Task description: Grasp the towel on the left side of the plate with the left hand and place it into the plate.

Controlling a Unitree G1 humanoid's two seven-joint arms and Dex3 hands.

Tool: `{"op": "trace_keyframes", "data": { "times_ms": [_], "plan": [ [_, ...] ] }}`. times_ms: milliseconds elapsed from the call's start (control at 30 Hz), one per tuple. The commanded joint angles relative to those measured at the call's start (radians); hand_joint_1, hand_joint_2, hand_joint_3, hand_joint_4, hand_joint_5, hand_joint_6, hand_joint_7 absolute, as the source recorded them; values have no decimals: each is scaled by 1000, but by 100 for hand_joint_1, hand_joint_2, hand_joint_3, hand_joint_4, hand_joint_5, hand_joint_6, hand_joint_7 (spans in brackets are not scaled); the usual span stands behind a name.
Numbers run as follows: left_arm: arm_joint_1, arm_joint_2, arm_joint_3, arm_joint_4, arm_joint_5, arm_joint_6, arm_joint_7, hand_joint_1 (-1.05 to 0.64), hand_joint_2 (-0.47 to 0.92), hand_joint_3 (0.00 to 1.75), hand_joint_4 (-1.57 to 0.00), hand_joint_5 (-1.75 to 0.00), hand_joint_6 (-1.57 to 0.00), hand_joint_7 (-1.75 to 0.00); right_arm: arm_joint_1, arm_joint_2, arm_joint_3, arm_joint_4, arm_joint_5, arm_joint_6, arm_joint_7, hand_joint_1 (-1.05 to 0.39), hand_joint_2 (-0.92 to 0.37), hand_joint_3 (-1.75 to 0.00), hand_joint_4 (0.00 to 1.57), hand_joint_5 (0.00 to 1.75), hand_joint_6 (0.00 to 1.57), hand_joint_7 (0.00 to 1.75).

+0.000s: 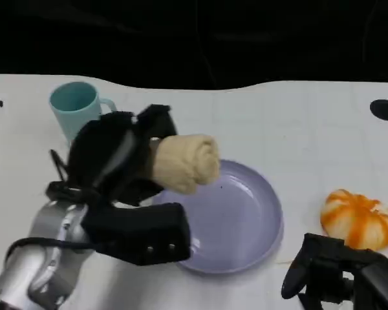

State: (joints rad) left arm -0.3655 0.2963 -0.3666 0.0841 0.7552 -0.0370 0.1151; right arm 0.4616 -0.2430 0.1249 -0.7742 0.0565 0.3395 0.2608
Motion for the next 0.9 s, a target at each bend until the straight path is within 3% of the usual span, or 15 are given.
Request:
{"op": "trace_keyframes", "data": {
  "times_ms": [33, 200, 333, 367, 433, 467, 500, 533, 567, 600, 700, 800, 900],
  "plan": [
    [-31, -33, -33, -26, 33, 46, -60, -22, 44, 107, -90, -175, -66, -175, 9, -5, 1, -9, 4, -11, -1, -2, -56, -115, 75, 175, 61, 149],
    [-44, -64, -67, -26, 46, 78, -125, -20, 51, 90, -89, -175, -64, -175, 12, -1, -1, -20, 10, -5, -3, -1, -57, -116, 74, 175, 61, 149],
    [-51, -85, -88, -18, 45, 108, -178, -19, 53, 86, -89, -175, -64, -174, 7, -5, 3, -21, 2, 0, -4, -1, -56, -116, 73, 175, 61, 149],
    [-53, -88, -93, -19, 46, 118, -196, -20, 55, 84, -88, -175, -66, -165, 6, -4, 3, -22, 3, 3, -3, -2, -56, -116, 73, 175, 61, 149],
    [-55, -91, -99, -20, 34, 127, -229, -21, 61, 76, -85, -175, -77, -127, 6, -2, 3, -24, 7, 5, -3, -2, -56, -116, 74, 175, 61, 149],
    [-56, -91, -101, -21, 23, 126, -249, -21, 63, 68, -79, -169, -82, -105, 6, -2, 4, -23, 6, 3, -3, -2, -56, -116, 74, 175, 61, 149],
    [-56, -90, -101, -23, 16, 125, -263, -23, 72, 49, -74, -158, -86, -75, 6, -2, 4, -23, 5, 0, -3, -3, -56, -116, 74, 175, 61, 148],
    [-60, -77, -108, -34, 15, 132, -307, -23, 78, 37, -72, -154, -90, -59, 6, -2, 5, -21, 3, -5, -4, -3, -56, -116, 75, 175, 61, 148],
    [-64, -63, -114, -46, 18, 140, -351, -29, 85, 27, -65, -137, -80, -39, 6, -2, 5, -22, 3, -5, -5, -3, -56, -116, 75, 175, 62, 148],
    [-67, -55, -117, -55, 22, 147, -382, -35, 89, 21, -59, -105, -69, -20, 6, -2, 5, -23, 2, -5, -5, -3, -56, -116, 76, 175, 62, 148],
    [-68, -40, -122, -79, 33, 166, -450, -49, 92, 17, -48, -58, -49, -3, 4, -6, 3, -29, 2, 5, -4, -4, -55, -116, 76, 175, 62, 148],
    [-65, -28, -121, -97, 28, 167, -484, -61, 92, 17, -38, -42, -36, 0, 5, -5, 0, -28, 10, 9, -2, -2, -55, -117, 76, 175, 62, 147],
    [-61, -18, -118, -111, 23, 163, -502, -67, 92, 17, -34, -38, -32, 0, 4, -5, 0, -26, 10, 12, -2, -2, -56, -117, 75, 175, 62, 147]
  ]
}}
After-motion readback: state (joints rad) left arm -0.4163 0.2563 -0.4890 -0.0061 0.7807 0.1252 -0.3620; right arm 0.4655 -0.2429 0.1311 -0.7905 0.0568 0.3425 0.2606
